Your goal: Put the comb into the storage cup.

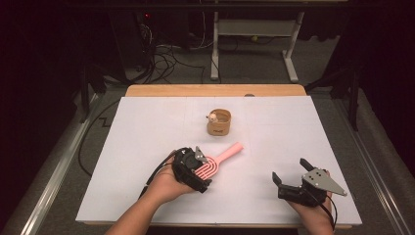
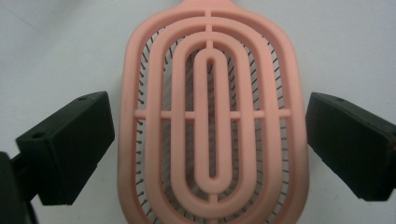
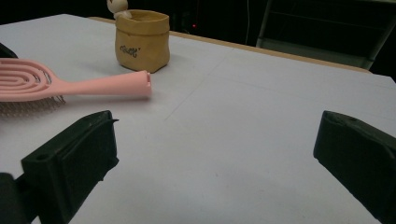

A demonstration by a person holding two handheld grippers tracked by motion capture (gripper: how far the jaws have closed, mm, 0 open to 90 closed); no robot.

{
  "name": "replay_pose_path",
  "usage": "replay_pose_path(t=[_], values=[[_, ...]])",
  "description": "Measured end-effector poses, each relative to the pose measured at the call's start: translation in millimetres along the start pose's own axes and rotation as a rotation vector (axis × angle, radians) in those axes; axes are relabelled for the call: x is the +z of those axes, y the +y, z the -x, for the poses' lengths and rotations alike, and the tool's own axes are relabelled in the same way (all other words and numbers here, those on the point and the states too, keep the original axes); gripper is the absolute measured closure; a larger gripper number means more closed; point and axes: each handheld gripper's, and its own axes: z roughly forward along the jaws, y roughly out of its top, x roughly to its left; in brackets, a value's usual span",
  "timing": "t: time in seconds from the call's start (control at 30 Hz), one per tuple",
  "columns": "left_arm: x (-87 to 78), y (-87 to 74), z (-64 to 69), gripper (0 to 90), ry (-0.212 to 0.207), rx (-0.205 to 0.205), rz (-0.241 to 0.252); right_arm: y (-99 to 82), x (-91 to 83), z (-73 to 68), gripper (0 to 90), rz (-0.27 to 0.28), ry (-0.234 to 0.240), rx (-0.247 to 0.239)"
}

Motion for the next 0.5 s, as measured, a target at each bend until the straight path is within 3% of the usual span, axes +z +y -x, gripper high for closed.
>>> replay_pose_path(t=[0.2,0.5], values=[[6.1,3.9,-1.3,4.5,-0.01,0.01,-0.039,0.0,-0.6,0.0,0.3,0.003,0.0,0.0],[10.3,5.7,-5.7,9.4,-0.033,-0.015,-0.074,-0.4,-0.2,-0.6,0.3,-0.002,0.001,-0.002]])
